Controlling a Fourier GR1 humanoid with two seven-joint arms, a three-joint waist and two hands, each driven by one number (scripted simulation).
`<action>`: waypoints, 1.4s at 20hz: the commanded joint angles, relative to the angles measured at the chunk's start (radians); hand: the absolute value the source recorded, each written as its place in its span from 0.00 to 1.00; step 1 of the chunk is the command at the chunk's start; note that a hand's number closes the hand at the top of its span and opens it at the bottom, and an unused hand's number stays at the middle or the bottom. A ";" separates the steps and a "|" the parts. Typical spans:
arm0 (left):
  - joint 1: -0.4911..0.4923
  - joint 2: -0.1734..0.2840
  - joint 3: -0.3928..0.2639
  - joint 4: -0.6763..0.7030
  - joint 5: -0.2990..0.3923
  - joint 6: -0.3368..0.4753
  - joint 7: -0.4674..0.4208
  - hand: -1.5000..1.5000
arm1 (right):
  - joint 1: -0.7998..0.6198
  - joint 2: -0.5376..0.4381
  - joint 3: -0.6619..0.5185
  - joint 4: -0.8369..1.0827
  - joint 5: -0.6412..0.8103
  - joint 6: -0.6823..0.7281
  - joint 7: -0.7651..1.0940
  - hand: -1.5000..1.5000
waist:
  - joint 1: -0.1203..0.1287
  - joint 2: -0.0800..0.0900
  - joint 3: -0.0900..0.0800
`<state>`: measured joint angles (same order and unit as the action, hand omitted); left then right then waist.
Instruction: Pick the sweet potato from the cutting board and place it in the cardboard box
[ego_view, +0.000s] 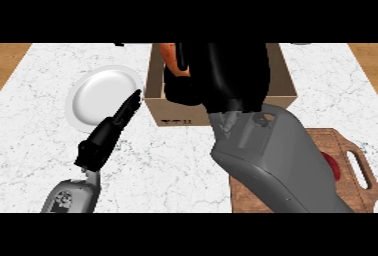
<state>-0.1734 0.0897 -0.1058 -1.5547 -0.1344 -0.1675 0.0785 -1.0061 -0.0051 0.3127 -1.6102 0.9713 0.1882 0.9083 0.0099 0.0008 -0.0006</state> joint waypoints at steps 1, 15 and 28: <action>0.012 0.059 0.050 0.002 0.035 -0.055 -0.045 0.50 | -0.081 -0.023 -0.093 0.138 0.005 0.005 -0.045 1.00 | 0.001 0.001 0.000; -0.034 -0.005 0.027 -0.011 0.003 -0.011 0.030 0.50 | -0.055 -0.003 -0.140 0.668 0.085 -0.278 -0.325 1.00 | 0.006 0.003 0.000; 0.011 -0.009 0.006 -0.002 -0.028 -0.008 -0.029 0.50 | -0.013 0.005 -0.316 0.827 -0.271 -0.568 -0.569 0.00 | 0.014 0.005 0.001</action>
<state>-0.2061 0.0711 -0.0992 -1.5415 -0.1554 -0.1763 0.0834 -1.0468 -0.0050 0.0575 -0.7667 0.7789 -0.3003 0.4385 0.0267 0.0082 0.0004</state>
